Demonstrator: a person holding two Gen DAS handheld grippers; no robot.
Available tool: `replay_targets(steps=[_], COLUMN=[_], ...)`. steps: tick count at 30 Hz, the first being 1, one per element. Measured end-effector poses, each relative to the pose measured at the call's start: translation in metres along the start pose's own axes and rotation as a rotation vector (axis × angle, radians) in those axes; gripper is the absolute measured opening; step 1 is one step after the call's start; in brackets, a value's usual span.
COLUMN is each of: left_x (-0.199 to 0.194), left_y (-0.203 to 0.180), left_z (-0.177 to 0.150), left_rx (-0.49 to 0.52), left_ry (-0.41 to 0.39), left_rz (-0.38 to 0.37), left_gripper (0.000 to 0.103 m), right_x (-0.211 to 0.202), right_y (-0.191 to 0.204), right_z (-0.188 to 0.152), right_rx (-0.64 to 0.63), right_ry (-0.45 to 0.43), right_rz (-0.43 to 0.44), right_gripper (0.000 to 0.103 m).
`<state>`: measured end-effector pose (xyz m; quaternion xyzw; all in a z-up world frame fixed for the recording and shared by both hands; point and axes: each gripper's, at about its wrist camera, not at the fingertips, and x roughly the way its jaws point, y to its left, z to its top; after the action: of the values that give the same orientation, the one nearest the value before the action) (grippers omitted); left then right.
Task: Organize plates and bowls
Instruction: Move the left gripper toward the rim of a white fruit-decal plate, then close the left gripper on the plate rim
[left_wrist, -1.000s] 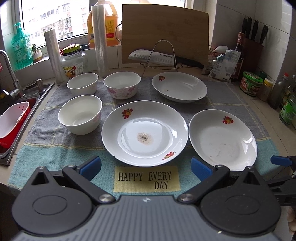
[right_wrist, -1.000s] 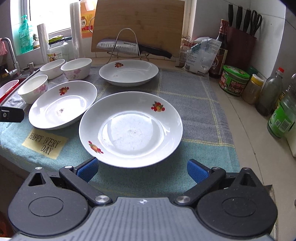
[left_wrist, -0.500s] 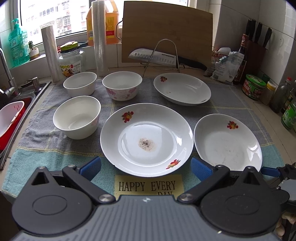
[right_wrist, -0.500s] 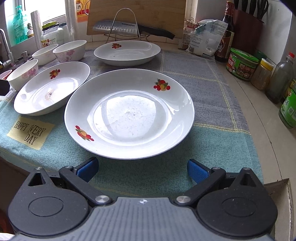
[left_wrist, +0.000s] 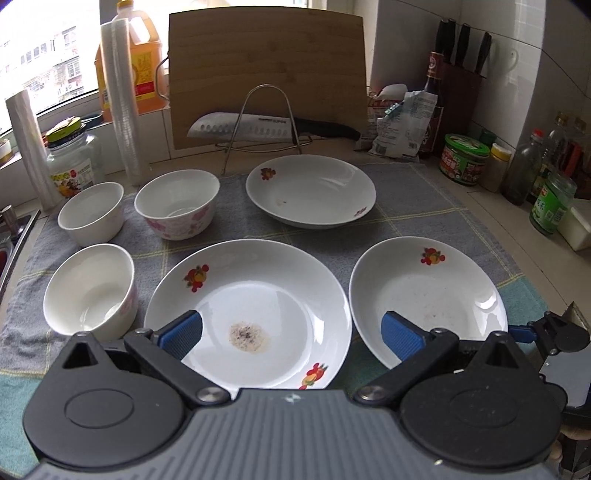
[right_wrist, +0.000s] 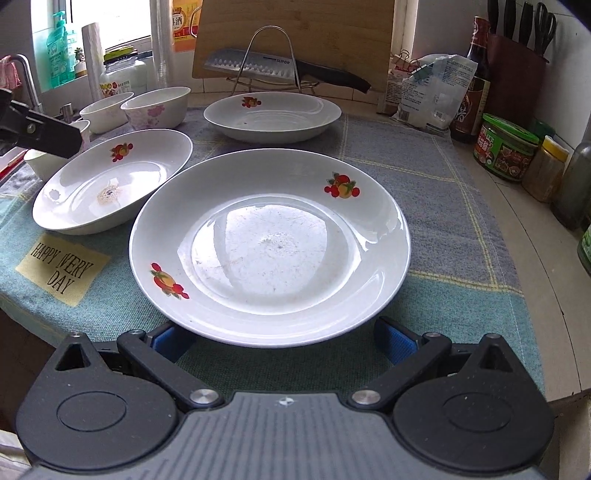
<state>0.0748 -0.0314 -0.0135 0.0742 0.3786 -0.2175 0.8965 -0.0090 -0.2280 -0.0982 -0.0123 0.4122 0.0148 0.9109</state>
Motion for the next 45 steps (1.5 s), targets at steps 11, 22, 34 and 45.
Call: replay_targets(steps=[11,22,34,45], left_x=[0.022,0.054,0.129,0.16], left_y=[-0.017,-0.049,-0.072,-0.073], left_z=[0.019,0.047,0.065,0.06], left_rx=[0.116,0.212,0.251,0.292], left_ry=[0.0,0.013,0.229,0.379], left_rz=[-0.159,-0.259,-0.338,-0.396], left_gripper=[0.102,0.102,0.102,0.102], right_x=[-0.001,-0.001,0.001,-0.001], right_y=[-0.002,-0.011,-0.012,-0.011], right_z=[-0.002,-0.003,-0.004,-0.008], right_rx=[-0.029,-0.095,-0.113,-0.096], right_ry=[-0.004,-0.029,-0.049,-0.071], right_rz=[0.021,0.084,0.103,0.089], right_gripper=[0.103,0.103,0.103,0.103])
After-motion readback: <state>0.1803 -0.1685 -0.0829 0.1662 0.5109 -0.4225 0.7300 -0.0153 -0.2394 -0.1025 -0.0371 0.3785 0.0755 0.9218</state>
